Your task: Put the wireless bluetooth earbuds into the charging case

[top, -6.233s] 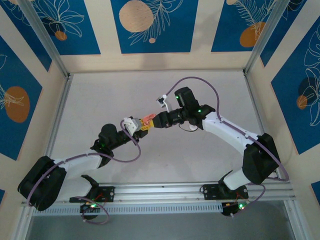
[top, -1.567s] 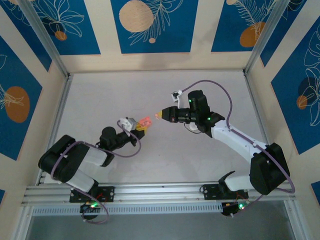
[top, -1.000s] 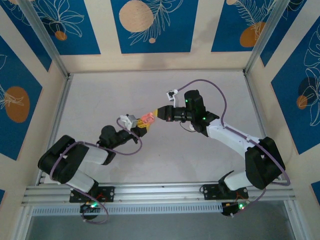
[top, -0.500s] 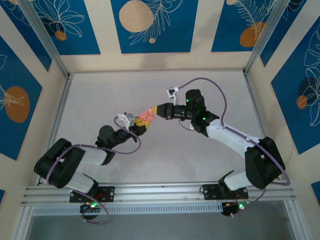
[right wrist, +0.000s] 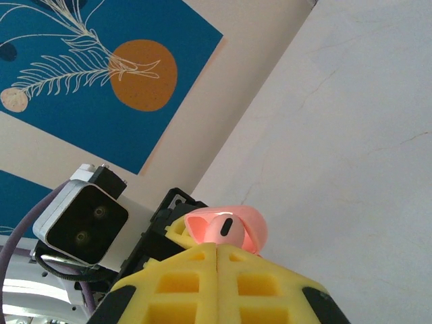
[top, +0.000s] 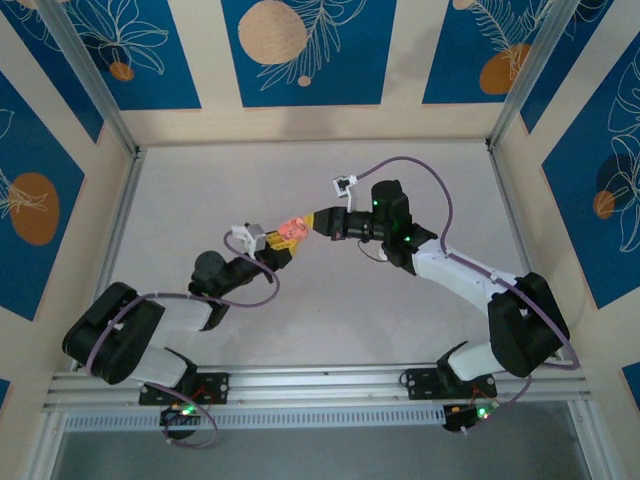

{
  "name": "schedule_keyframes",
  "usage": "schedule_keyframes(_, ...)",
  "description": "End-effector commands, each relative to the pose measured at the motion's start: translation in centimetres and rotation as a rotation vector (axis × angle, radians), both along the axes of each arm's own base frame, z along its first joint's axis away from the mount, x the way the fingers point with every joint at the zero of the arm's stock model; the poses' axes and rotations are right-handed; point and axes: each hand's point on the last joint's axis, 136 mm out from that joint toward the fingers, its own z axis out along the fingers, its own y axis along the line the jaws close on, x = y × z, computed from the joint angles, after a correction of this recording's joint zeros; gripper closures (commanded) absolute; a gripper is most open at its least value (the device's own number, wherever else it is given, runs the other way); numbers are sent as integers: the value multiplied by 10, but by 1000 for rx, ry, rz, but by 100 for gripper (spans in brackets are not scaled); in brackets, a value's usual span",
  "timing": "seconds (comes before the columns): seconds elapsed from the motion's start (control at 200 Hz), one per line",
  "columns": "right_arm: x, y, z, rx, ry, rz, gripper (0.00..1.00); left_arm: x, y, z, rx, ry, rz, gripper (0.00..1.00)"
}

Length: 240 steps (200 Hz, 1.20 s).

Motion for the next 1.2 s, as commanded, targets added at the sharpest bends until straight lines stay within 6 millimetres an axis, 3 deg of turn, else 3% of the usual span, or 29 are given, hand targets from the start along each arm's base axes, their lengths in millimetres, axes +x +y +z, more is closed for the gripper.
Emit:
schedule_keyframes(0.0,-3,2,-9,1,3,19,100,-3,-1,29,-62,-70,-8,80)
schedule_keyframes(0.74,-11,0,-26,-46,67,34,100,-4,0,39,-67,-107,-3,80)
schedule_keyframes(1.195,-14,7,-28,-67,72,53,92,-4,-2,38,-60,-113,-9,80)
